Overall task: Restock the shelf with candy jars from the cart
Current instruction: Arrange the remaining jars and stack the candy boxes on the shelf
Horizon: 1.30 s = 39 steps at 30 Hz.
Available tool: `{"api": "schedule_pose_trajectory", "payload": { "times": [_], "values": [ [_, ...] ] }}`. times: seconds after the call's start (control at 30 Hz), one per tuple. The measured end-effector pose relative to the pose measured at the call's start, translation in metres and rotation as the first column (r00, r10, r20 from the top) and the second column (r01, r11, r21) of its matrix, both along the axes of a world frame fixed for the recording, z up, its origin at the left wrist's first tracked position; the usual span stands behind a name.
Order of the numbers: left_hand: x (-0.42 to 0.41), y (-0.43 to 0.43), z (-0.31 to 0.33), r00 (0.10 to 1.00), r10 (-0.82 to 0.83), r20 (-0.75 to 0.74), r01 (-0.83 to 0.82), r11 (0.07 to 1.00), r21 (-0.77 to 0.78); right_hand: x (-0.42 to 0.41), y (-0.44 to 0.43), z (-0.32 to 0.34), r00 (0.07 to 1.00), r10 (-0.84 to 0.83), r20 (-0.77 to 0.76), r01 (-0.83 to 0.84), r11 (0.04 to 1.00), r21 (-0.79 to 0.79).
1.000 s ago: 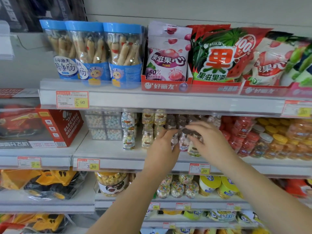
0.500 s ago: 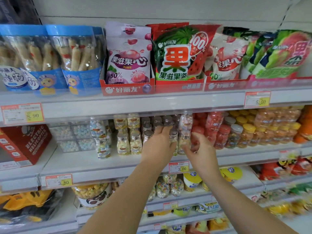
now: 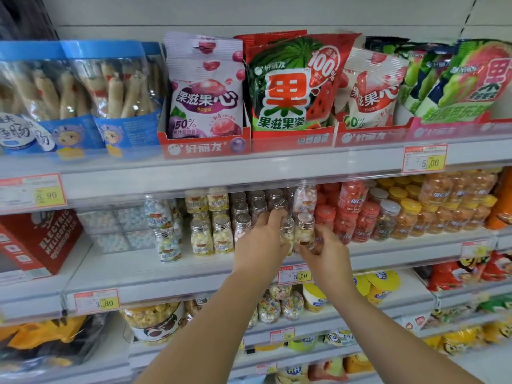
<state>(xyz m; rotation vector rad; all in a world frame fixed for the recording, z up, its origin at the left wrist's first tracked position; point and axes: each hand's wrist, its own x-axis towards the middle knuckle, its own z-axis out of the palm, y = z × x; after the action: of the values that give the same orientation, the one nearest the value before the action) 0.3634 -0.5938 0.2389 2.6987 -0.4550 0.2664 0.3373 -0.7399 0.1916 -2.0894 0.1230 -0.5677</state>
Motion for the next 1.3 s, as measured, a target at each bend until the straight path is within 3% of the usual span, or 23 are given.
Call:
{"api": "schedule_pose_trajectory", "payload": {
  "times": [0.13,0.23,0.37,0.5,0.77,1.3],
  "values": [
    [-0.008,0.006,-0.001,0.999,-0.032,0.026,0.033,0.998,-0.046,-0.007,-0.002,-0.003,1.0,-0.007,-0.013,0.007,1.0,-0.005],
    [-0.024,0.021,-0.004,0.998,-0.044,0.051,0.054,0.977,-0.209,-0.022,0.003,0.001,1.0,0.012,0.016,-0.011,1.0,-0.022],
    [-0.047,0.058,-0.003,0.999,0.041,-0.007,-0.038,0.837,-0.545,-0.024,0.033,0.027,0.989,0.112,0.092,-0.107,0.993,-0.055],
    [-0.058,0.103,0.003,0.985,0.165,-0.044,-0.15,0.715,-0.683,-0.001,0.081,0.056,0.957,0.258,0.132,-0.247,0.964,-0.097],
    [-0.077,0.165,0.0,0.943,0.324,-0.078,-0.285,0.663,-0.692,0.053,0.143,0.065,0.962,0.272,0.019,-0.263,0.944,-0.199],
    [-0.079,0.177,-0.003,0.946,0.314,-0.087,-0.291,0.694,-0.659,0.066,0.15,0.061,0.97,0.245,0.007,-0.236,0.94,-0.245]
  ]
}}
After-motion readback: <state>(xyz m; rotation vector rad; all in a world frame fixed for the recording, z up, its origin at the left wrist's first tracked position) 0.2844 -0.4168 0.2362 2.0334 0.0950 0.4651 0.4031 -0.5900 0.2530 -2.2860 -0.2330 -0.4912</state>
